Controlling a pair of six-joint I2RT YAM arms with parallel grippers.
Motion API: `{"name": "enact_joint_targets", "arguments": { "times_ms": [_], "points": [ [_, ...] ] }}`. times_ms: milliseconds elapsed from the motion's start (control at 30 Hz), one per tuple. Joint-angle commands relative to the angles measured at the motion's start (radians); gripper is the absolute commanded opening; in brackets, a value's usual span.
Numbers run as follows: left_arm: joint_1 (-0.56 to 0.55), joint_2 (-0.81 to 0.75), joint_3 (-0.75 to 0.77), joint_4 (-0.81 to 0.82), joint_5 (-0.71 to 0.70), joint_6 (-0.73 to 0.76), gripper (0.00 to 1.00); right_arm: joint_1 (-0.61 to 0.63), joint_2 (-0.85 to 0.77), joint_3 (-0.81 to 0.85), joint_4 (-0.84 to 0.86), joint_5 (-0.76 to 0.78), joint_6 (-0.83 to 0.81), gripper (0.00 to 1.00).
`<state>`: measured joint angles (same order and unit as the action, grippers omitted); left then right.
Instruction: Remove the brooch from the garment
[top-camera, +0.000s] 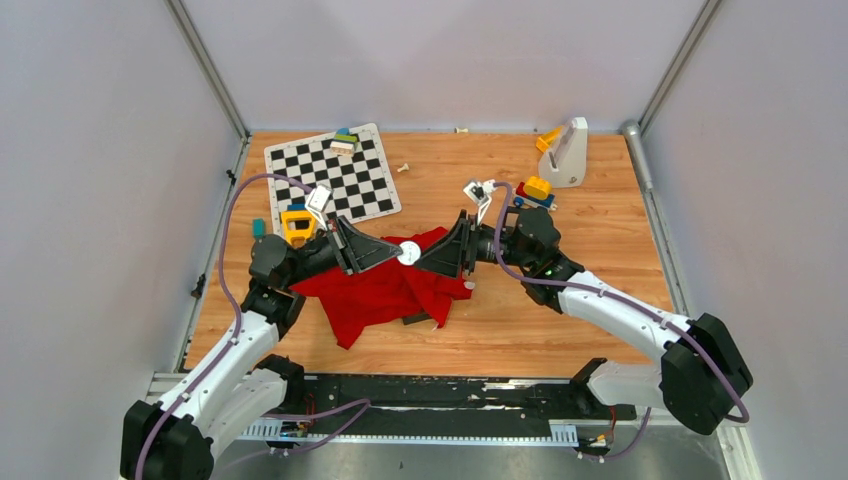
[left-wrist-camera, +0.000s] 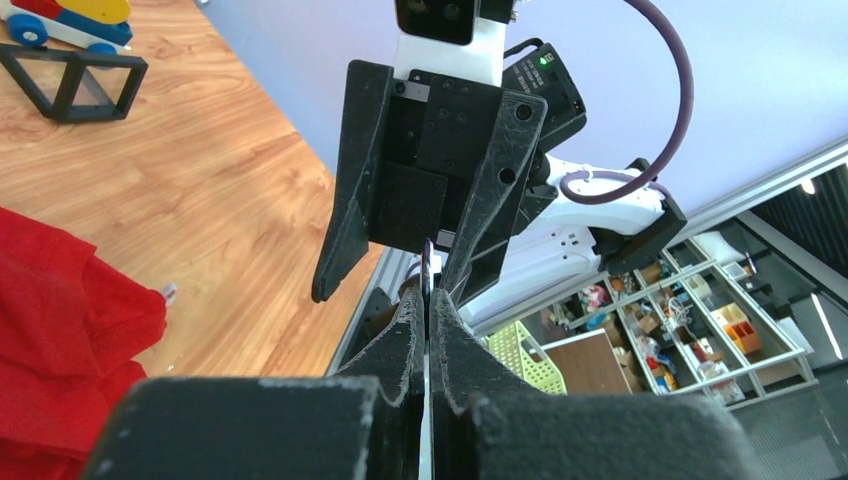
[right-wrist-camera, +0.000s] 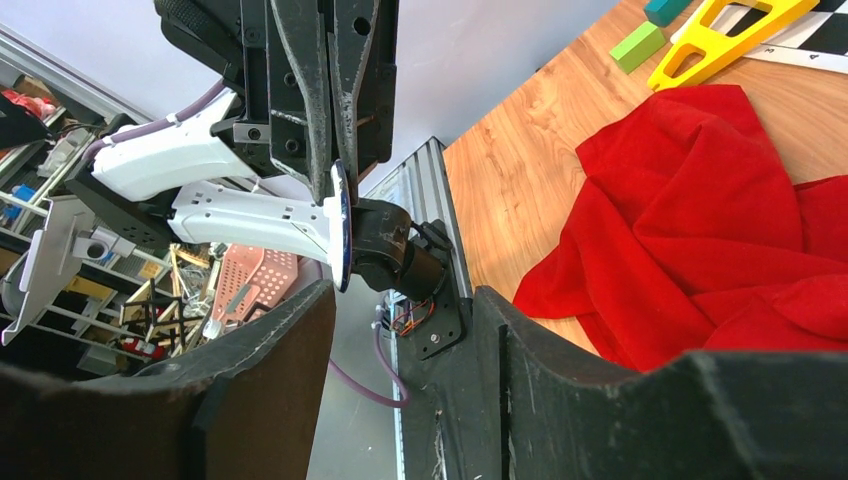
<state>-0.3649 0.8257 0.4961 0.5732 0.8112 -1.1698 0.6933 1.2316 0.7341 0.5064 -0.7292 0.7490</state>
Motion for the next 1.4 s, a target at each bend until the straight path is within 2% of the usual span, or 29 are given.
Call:
{"name": "enact_joint_targets", "arguments": {
  "times_ms": [0,333,800,900,1033,1367],
  "points": [
    [0.004,-0.014,-0.006,0.062,0.029,-0.005,0.0,0.009,-0.007,0.048,0.055,0.012,-0.02,0.53],
    [0.004,-0.011,-0.019,0.071,0.035,-0.006,0.0,0.025,0.013,0.086,0.029,0.014,-0.031,0.53],
    [0.004,-0.008,-0.014,0.083,0.043,-0.007,0.0,0.026,0.028,0.107,-0.001,0.028,-0.028,0.31],
    [0.002,-0.008,-0.015,0.084,0.047,-0.004,0.0,0.027,0.032,0.111,-0.003,0.025,-0.027,0.31],
    [0.003,-0.007,-0.014,0.077,0.044,-0.007,0.0,0.028,0.027,0.092,0.027,0.013,-0.027,0.39],
    [0.003,-0.011,-0.014,0.076,0.029,-0.02,0.0,0.026,-0.078,-0.006,0.073,0.098,-0.043,0.4]
  ]
}}
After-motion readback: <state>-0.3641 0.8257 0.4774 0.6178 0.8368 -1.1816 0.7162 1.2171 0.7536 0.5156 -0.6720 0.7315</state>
